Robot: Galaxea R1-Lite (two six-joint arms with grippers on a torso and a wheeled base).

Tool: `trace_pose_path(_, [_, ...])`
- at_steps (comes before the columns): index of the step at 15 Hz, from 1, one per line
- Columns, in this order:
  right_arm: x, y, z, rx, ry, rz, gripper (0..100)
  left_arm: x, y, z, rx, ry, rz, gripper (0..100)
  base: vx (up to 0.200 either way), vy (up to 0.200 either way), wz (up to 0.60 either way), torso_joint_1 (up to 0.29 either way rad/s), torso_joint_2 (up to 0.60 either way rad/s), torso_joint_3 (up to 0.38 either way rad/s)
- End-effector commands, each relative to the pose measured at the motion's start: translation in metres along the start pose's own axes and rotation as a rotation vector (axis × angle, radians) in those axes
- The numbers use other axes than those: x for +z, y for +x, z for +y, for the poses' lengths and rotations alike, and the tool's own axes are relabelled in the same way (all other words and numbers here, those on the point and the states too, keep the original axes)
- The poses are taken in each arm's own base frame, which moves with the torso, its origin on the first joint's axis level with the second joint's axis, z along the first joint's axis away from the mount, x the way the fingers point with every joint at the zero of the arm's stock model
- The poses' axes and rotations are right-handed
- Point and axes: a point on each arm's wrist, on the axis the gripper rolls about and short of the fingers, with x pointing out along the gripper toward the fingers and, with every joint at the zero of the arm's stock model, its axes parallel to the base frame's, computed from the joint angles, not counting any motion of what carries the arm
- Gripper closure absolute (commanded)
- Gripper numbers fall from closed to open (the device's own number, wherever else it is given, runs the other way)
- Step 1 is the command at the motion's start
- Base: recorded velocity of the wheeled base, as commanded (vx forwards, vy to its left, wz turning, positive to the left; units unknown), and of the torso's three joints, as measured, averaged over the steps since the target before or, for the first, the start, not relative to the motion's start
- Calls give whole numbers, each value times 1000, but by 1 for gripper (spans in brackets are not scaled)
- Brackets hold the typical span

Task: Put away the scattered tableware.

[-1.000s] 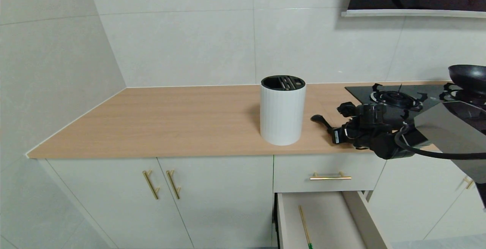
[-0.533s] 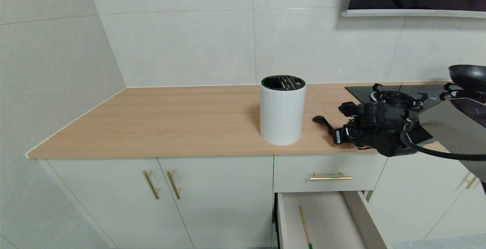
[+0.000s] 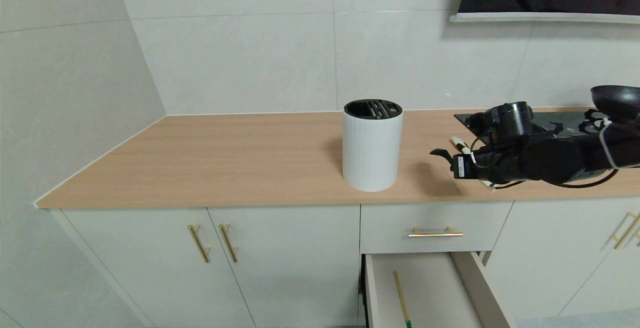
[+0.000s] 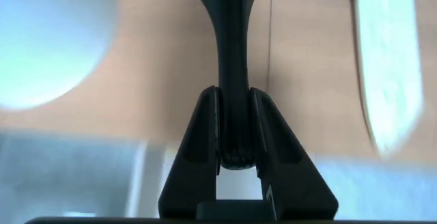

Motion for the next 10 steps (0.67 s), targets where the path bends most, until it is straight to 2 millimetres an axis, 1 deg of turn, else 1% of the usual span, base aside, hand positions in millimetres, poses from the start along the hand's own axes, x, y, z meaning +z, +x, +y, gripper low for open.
trace_pose_path(1, [-6, -76, 3, 17, 34, -34, 100, 0, 0, 0, 0, 0, -1, 0, 0, 0, 0, 0, 0, 0])
trace_pose_path(3, [-20, -109, 0, 24, 34, -35, 100, 0, 0, 0, 0, 0, -1, 0, 0, 0, 0, 0, 0, 0])
trace_pose_path(4, [-33, -127, 4, 42, 20, -28, 100, 0, 0, 0, 0, 0, -1, 0, 0, 0, 0, 0, 0, 0])
trace_pose_path(5, [-43, -137, 4, 46, 19, -12, 100, 0, 0, 0, 0, 0, -1, 0, 0, 0, 0, 0, 0, 0])
trace_pose_path(7, [-58, -153, -1, 49, 25, 4, 100, 0, 0, 0, 0, 0, -1, 0, 0, 0, 0, 0, 0, 0])
trace_pose_path(10, [-67, -162, -3, 56, 15, 8, 100, 0, 0, 0, 1, 0, 0, 0, 0, 0, 0, 0, 0, 0])
